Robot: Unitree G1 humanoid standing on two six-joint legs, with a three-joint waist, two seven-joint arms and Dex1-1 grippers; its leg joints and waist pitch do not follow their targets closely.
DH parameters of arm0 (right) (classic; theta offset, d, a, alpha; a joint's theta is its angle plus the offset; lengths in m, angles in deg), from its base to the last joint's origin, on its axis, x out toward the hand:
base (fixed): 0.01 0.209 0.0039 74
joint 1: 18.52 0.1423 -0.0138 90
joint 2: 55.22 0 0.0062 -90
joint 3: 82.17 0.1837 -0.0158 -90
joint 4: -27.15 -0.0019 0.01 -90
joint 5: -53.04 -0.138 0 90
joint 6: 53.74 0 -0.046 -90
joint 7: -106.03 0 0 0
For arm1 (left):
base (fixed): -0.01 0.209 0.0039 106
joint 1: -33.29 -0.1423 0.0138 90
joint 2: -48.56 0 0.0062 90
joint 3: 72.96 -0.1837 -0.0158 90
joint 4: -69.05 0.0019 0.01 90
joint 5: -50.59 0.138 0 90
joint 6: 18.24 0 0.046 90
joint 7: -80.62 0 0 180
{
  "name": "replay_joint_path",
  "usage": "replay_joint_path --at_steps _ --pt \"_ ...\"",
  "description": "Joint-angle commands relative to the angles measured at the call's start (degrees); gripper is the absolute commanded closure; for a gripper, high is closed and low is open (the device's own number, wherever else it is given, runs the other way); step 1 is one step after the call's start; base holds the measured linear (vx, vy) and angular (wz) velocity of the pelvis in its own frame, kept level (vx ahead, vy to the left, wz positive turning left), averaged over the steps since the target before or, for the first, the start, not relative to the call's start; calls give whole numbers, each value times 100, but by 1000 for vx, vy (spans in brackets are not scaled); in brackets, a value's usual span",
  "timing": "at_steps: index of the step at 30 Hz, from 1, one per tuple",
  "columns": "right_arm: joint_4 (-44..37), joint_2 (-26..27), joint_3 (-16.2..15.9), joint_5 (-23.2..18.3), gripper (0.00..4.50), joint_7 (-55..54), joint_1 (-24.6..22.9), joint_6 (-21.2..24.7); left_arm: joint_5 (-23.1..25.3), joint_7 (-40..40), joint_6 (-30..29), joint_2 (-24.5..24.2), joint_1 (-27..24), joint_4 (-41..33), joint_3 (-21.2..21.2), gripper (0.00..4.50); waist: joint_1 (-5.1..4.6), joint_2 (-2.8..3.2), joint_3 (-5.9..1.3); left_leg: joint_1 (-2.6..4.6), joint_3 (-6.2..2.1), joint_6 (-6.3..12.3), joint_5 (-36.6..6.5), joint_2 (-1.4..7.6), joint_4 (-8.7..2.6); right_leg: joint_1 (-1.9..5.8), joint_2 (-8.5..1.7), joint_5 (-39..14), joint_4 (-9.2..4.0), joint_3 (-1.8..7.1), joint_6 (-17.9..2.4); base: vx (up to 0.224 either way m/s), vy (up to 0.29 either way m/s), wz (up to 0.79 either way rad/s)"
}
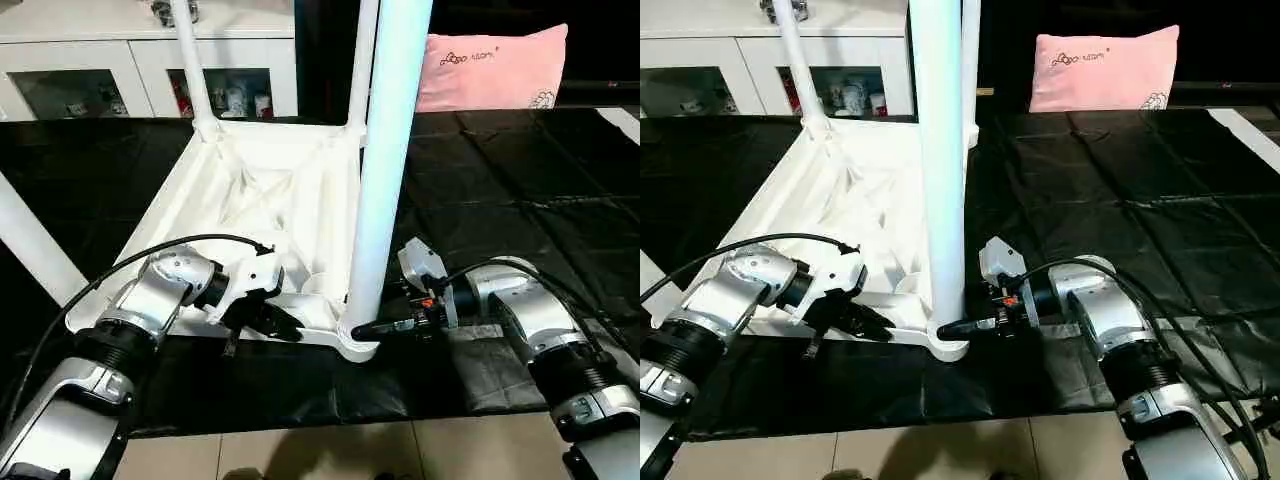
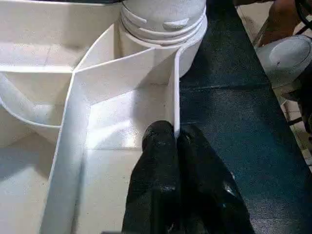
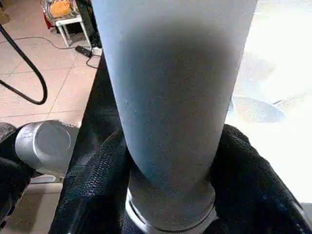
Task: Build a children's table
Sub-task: Rotate leg to tighten
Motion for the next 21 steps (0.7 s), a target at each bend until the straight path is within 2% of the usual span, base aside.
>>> replay_joint_path --at_steps 1,20,21 --pt "-47 -26 -45 -31 242 149 -5 100 -98 271 74 24 37 -215 -86 450 -38 -60 -453 -42 155 420 -861 -29 -392 465 -147 -2163 -339 268 -763 0 0 0" --pt "-68 -37 -63 -43 242 193 -29 112 -89 286 92 22 35 -197 -90 450 -36 -60 -463 -44 156 433 -811 -31 -382 472 -144 -2055 -324 271 -802 0 0 0" --pt "1078 1596 510 187 242 -3210 271 526 51 -2474 -1103 1119 316 11 572 450 -84 -44 -474 -61 169 354 -746 -14 -368 456 -152 -1875 -263 307 -905 0 0 0"
